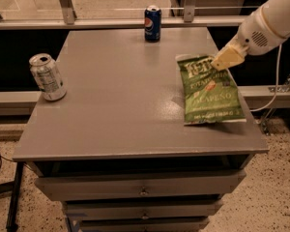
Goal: Move green jalapeno chip bag near pepsi can
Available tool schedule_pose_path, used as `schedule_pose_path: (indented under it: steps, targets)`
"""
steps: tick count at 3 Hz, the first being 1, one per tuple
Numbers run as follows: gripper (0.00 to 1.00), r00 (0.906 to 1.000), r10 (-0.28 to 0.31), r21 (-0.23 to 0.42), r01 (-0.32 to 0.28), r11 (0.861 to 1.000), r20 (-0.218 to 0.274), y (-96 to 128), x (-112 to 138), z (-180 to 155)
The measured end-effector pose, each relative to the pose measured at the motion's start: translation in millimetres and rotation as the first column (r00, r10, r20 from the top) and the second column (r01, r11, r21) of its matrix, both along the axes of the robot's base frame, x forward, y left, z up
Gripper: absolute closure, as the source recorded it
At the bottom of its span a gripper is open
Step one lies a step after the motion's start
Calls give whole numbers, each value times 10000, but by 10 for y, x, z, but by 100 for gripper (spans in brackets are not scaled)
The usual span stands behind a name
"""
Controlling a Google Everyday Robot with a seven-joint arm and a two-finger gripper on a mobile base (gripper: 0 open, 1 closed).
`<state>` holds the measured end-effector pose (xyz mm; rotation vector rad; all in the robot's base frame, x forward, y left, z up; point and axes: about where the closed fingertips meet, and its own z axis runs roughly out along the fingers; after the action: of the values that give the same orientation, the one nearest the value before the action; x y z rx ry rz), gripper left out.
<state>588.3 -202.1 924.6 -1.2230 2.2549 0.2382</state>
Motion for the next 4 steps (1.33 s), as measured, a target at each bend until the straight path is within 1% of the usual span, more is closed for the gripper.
schedule_pose_path:
  steps: [1, 2, 3, 4]
  targets:
    - [100, 9981, -161, 19, 160, 9999, 599, -54, 101, 287]
    - [100, 9983, -140, 21, 139, 9999, 561, -45, 96, 267]
    - [100, 9967, -176, 171, 162, 9997, 797, -41, 150, 285]
    - [100, 9871, -716, 511, 649, 9966, 1429, -136, 414, 351]
